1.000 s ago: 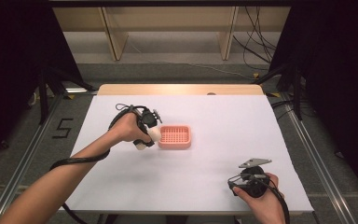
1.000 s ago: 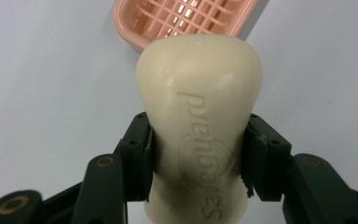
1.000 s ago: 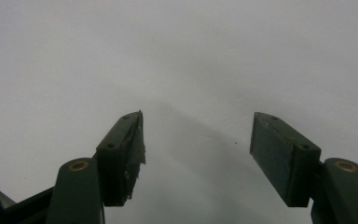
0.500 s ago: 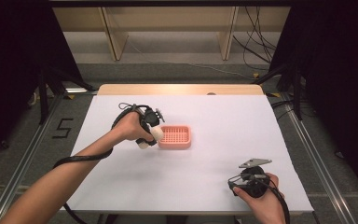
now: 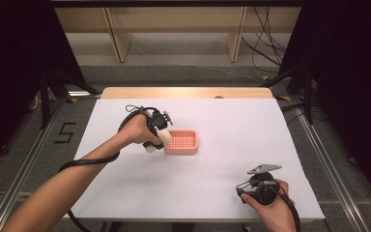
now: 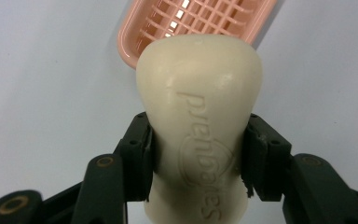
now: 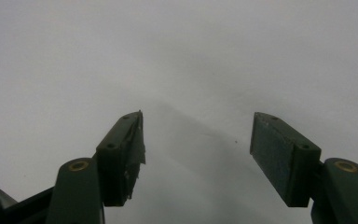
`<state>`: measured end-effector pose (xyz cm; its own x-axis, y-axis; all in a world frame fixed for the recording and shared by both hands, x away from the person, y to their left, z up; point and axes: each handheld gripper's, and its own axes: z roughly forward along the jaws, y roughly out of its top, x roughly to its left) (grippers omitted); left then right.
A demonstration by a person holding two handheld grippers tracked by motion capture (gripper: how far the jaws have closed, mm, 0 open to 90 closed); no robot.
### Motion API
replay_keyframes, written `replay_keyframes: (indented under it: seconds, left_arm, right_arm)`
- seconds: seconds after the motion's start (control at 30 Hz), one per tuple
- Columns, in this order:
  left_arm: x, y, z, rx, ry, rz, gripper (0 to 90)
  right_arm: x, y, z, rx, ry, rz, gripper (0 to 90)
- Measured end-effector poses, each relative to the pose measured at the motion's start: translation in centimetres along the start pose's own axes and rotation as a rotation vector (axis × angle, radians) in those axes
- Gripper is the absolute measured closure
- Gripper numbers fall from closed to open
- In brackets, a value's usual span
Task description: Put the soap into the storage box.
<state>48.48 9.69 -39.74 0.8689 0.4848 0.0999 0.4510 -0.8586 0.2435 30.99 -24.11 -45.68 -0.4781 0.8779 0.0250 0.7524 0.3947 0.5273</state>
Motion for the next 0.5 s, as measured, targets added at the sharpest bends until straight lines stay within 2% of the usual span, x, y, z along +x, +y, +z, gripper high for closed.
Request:
replay_keyframes:
  seconds: [0.1, 0.13, 0.23, 0.27, 0.33, 0.37, 0.5]
  left_arm:
    - [0.03, 0.08, 0.01, -0.001, 0.002, 0.001, 49.4]
    - [0.06, 0.17, 0.01, 0.000, 0.000, 0.003, 49.4]
    - [0.08, 0.32, -0.05, -0.002, 0.001, 0.001, 49.4]
    - [0.12, 0.39, -0.05, -0.003, 0.001, 0.003, 49.4]
    - [0.08, 0.52, -0.03, -0.001, 0.002, -0.003, 49.4]
    - [0.07, 0.58, -0.01, -0.002, 0.001, -0.005, 49.4]
    - [0.11, 0.82, 0.05, -0.002, 0.002, 0.001, 49.4]
  right_arm:
    - [-0.02, -0.02, 0.02, 0.002, 0.001, 0.000, 35.9]
    - [0.12, -0.04, -0.08, 0.014, 0.003, 0.016, 35.8]
    - [0.10, -0.02, -0.06, 0.009, 0.003, 0.013, 35.8]
    - [-0.03, -0.01, -0.01, 0.000, 0.001, -0.002, 35.8]
    - [0.00, -0.01, -0.01, 0.000, 0.001, 0.000, 35.8]
    - [0.13, -0.02, -0.05, 0.013, 0.006, 0.019, 35.8]
    - [0.14, -0.03, -0.06, 0.012, 0.007, 0.017, 35.8]
